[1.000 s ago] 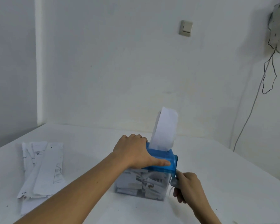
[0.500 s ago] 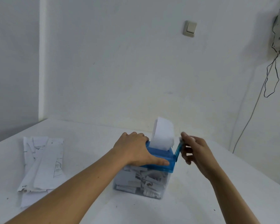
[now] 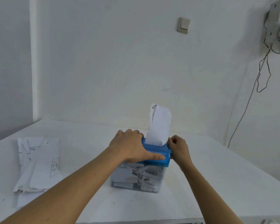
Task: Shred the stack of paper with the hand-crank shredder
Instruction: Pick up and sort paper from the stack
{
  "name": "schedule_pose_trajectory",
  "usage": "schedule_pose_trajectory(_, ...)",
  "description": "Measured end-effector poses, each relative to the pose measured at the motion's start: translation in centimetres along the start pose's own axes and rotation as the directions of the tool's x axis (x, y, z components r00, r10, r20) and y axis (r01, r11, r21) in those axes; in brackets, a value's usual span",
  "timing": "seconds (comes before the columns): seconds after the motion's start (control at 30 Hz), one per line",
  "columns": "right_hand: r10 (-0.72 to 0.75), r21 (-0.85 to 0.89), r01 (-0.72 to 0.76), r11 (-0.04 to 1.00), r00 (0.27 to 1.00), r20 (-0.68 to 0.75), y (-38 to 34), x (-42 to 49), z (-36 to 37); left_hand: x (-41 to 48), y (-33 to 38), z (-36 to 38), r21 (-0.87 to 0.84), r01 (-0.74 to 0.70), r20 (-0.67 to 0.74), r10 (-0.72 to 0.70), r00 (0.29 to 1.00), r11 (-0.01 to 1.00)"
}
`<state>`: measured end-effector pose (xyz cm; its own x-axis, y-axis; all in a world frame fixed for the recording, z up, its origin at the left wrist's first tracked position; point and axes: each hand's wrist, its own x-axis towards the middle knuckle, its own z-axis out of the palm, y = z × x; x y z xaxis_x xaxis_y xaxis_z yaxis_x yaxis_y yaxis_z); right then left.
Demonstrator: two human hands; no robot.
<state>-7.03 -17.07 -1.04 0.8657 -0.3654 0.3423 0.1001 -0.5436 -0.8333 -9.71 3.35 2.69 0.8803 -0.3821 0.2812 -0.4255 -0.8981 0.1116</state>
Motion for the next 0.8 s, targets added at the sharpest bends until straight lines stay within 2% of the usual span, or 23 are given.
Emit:
schedule_pose_trajectory(0.13,0.031,-0.024,-0.031,0.999,0.999,0.018,0.8,-0.5,0.3,0.2,0.1,0.2,0.017,0.006,0.005,-0.006,1.0,1.0)
schedule_pose_trajectory(0.3,0.065,-0.294,-0.014,0.956,0.985,0.162,0.9,-1.7,-0.4,0.4,0.2,0.3,0.038,0.025,0.003,-0.025,1.0,0.999)
schedule_pose_trajectory(0.5,0.164,-0.272,-0.106,0.956,0.965,0.202,2.8,-4.9,-0.3,0.6,0.3,0.4,0.058,0.059,0.002,-0.059,0.998,0.997)
schedule_pose_trajectory(0.63,0.167,-0.375,-0.067,0.925,0.956,0.24,1.9,-7.0,-1.7,0.5,0.2,0.2,0.037,0.06,0.048,-0.061,0.997,0.998)
schedule_pose_trajectory(0.67,0.167,-0.337,-0.08,0.938,0.956,0.24,1.3,-7.5,-2.3,0.4,0.3,0.0,0.032,0.06,0.061,-0.062,0.996,0.998)
schedule_pose_trajectory(0.73,0.156,-0.145,-0.124,0.982,0.958,0.24,-0.4,-8.3,-4.2,0.3,0.5,-0.4,0.033,0.047,0.085,-0.05,0.995,0.998)
schedule_pose_trajectory(0.8,0.105,-0.02,-0.104,0.994,0.944,0.313,-2.5,-8.8,-6.6,0.4,0.7,-0.7,0.028,0.062,0.127,-0.065,0.99,0.998)
